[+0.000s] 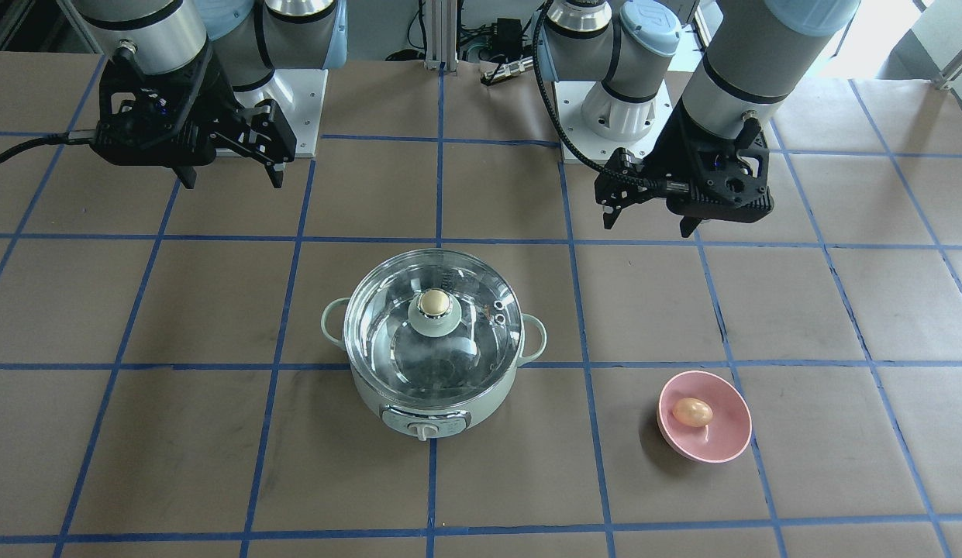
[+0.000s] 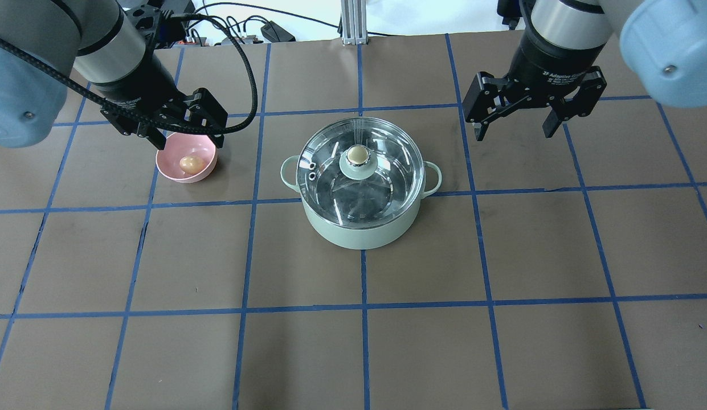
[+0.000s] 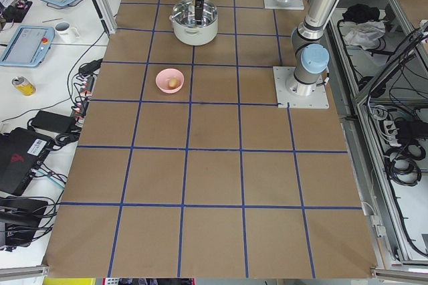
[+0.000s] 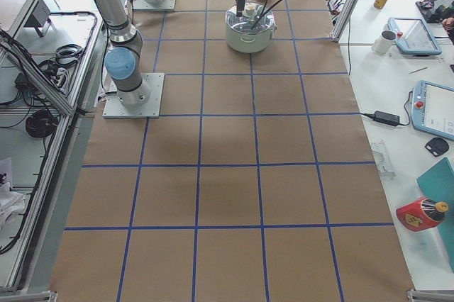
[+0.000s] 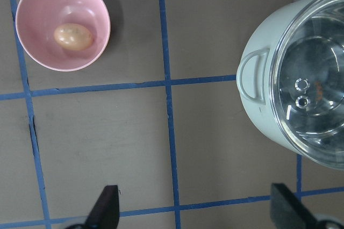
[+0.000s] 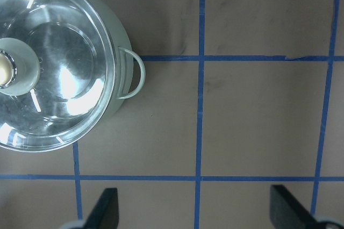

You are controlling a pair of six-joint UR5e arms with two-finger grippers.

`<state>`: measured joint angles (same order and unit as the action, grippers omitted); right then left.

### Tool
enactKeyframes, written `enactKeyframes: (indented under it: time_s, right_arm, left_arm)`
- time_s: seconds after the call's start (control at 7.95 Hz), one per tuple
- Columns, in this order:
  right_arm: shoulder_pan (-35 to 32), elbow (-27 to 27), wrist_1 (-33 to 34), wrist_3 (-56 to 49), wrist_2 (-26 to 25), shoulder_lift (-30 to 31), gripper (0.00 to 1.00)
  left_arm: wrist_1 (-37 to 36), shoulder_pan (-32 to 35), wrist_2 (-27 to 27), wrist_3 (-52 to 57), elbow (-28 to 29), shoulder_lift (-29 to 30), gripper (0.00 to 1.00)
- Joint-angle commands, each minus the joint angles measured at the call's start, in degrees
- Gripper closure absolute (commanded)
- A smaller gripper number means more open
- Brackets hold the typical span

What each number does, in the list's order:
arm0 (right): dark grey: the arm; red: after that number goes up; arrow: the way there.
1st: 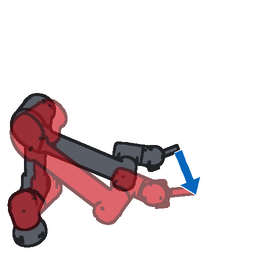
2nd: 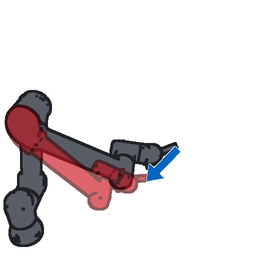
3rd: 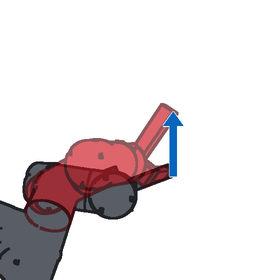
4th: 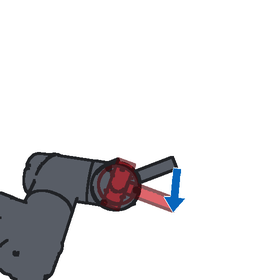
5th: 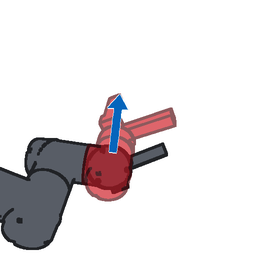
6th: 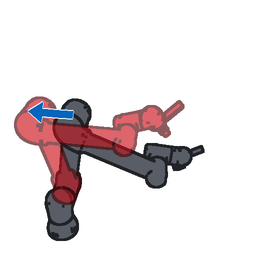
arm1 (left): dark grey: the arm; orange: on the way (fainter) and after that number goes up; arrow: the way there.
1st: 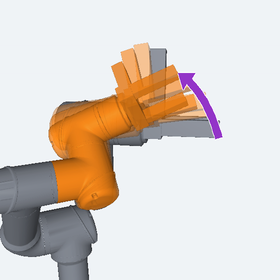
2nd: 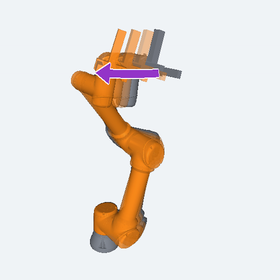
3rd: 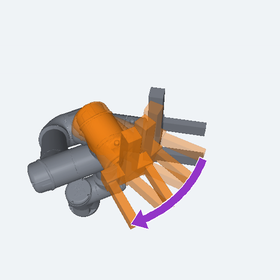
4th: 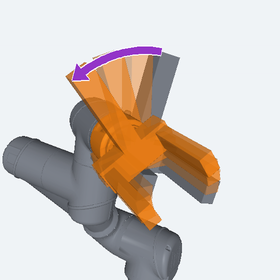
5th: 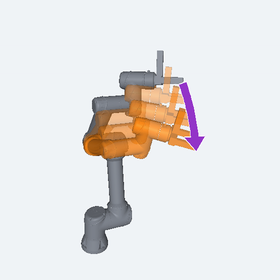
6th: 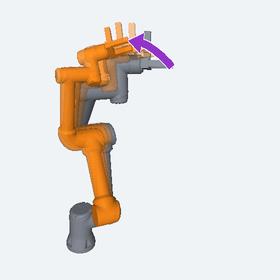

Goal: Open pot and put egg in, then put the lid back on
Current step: 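Move the right gripper toward the lid knob while the left gripper hovers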

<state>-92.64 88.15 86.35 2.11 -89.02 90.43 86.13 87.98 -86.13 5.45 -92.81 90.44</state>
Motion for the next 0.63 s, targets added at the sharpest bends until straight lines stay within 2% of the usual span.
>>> enactKeyframes:
  time_s: [0.0,0.5]
  right_arm:
    - [0.00,0.00,0.13,-0.09,-0.10,-0.08,0.00]
    - [0.00,-0.09,0.57,0.09,0.08,-0.34,0.00]
  left_arm:
    - [0.00,0.00,0.00,0.09,0.00,0.00,0.00]
    - [-0.79,-0.78,-0.35,0.53,0.35,-0.44,0.00]
